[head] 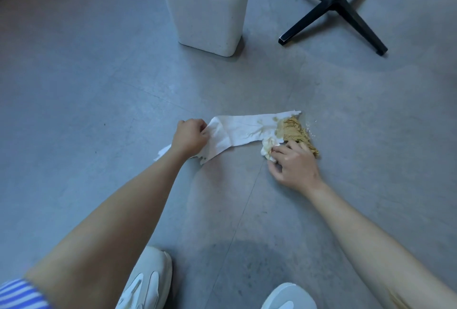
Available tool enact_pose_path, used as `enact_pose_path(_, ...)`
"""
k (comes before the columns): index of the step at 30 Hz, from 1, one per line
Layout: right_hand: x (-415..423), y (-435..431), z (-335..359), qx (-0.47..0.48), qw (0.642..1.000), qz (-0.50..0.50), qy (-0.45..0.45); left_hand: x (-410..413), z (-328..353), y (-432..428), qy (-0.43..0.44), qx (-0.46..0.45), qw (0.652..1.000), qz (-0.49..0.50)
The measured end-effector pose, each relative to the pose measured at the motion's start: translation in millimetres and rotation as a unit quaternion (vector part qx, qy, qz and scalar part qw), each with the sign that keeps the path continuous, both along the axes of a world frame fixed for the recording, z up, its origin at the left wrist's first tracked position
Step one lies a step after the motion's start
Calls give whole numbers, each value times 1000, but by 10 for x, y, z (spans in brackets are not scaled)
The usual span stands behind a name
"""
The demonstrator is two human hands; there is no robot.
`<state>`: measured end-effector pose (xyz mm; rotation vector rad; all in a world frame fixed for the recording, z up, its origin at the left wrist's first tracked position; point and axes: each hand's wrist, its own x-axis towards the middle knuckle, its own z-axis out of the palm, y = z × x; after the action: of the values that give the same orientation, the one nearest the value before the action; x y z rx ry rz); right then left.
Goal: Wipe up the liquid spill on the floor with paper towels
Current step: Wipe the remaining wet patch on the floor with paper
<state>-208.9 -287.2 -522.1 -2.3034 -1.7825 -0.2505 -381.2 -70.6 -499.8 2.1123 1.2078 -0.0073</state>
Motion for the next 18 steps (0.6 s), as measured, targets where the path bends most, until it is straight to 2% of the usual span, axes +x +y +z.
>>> enact_pose_path(2,-56,98,64,-17,998,-61,17,49,50,-44,-34,-32,999,7)
enact_pose_path(4,-137,282,177,-25,990,-114,76,81,91,-70,-59,-53,997,12)
enact_pose_path(8,-234,673,369,-115,961,-127,219,117,125,-99,-86,-74,994,1)
enact_pose_path(11,-263,879,435,-157,911,-131,359,118,173,-107,-112,-89,990,-17)
enact_pose_path(14,-298,1040,466,-161,841,-152,493,65,232,-80,-138,-106,985,-18)
enact_pose_path(18,-411,1204,433,-108,791,-174,577,-54,297,-26,-169,-135,976,18)
